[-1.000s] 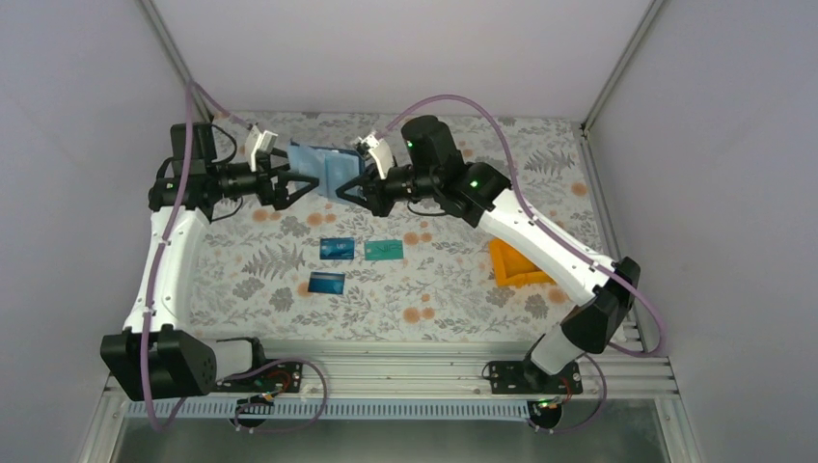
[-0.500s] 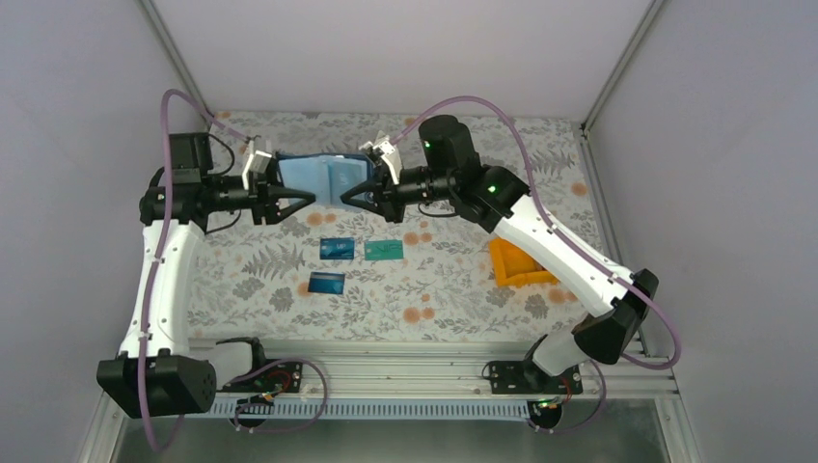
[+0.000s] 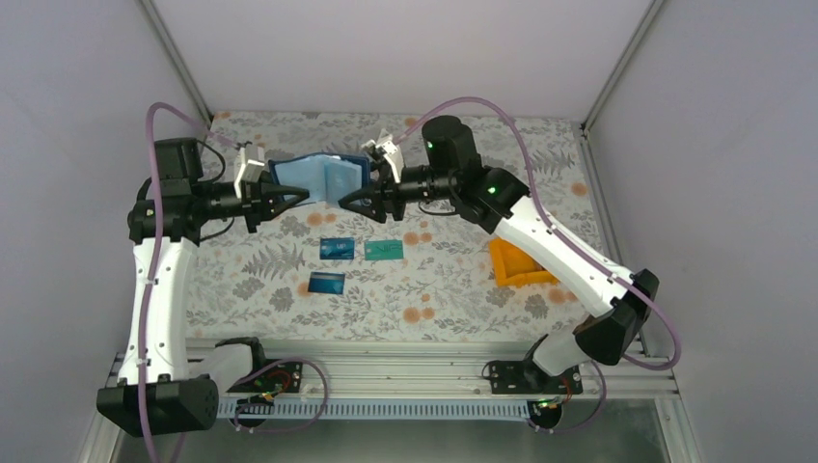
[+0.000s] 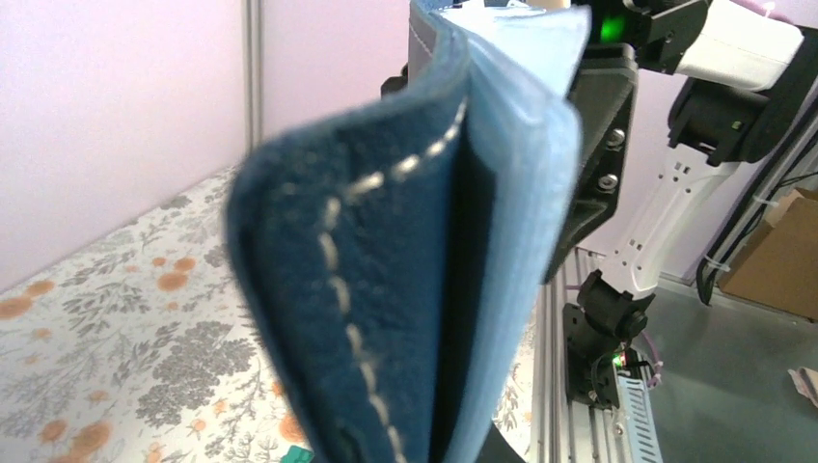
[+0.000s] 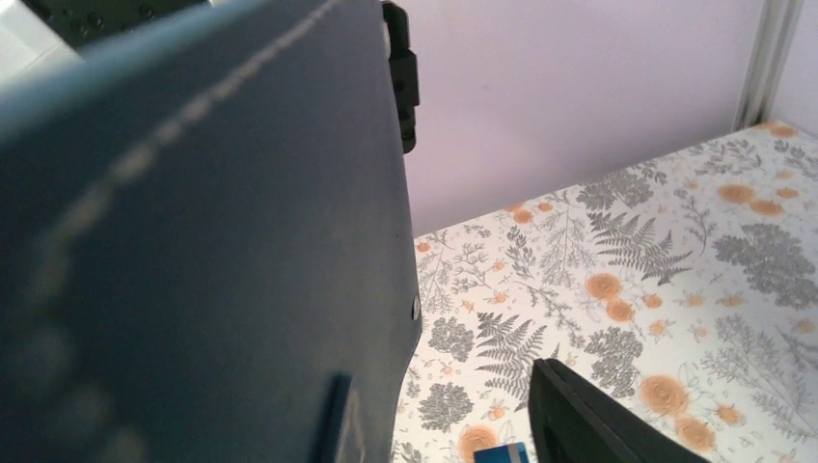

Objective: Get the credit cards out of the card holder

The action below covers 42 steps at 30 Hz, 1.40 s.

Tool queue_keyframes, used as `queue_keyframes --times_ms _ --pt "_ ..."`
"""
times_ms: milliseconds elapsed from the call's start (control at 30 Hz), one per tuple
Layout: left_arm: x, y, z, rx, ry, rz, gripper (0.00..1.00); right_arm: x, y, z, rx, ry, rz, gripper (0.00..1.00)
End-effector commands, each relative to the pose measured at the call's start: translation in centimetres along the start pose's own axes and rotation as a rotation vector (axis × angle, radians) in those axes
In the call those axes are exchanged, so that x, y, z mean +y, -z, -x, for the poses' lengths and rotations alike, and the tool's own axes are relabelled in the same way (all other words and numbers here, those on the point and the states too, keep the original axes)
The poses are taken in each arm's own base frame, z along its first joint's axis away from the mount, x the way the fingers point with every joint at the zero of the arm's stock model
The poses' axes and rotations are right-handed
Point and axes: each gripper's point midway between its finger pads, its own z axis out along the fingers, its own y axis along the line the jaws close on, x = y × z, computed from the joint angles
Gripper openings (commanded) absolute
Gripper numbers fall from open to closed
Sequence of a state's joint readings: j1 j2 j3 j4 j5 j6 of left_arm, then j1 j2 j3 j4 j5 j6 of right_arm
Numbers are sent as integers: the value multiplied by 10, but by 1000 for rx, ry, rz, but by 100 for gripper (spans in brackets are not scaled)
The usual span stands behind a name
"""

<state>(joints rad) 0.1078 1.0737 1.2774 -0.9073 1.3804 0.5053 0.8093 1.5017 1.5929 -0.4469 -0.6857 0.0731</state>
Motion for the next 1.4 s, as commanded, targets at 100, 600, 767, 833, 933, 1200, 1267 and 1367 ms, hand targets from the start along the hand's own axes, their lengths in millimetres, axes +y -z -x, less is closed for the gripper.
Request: queue_keyframes --times_ms 100,600,767,833,933,1200,1267,1367 --pt "2 5 2 -19 -8 11 2 4 37 19 -153 78 -68 74" --pt "-3 5 2 -24 -28 -7 2 -10 62 41 -261 34 -137 74" --pt "-4 5 2 -24 -33 -6 2 -12 48 34 -212 1 -82 59" --pt "-5 6 2 -25 -34 -6 2 -13 42 30 -188 -8 -54 55" --pt "-6 6 2 -25 -35 -6 2 -5 33 26 -157 -7 20 52" --pt "-4 5 1 -23 -33 -3 2 -3 18 18 -115 -14 56 58" --pt "-3 5 0 -21 -28 -3 2 0 20 19 -118 1 55 60" --pt "-2 5 -1 -19 -24 3 3 2 28 19 -123 32 24 63"
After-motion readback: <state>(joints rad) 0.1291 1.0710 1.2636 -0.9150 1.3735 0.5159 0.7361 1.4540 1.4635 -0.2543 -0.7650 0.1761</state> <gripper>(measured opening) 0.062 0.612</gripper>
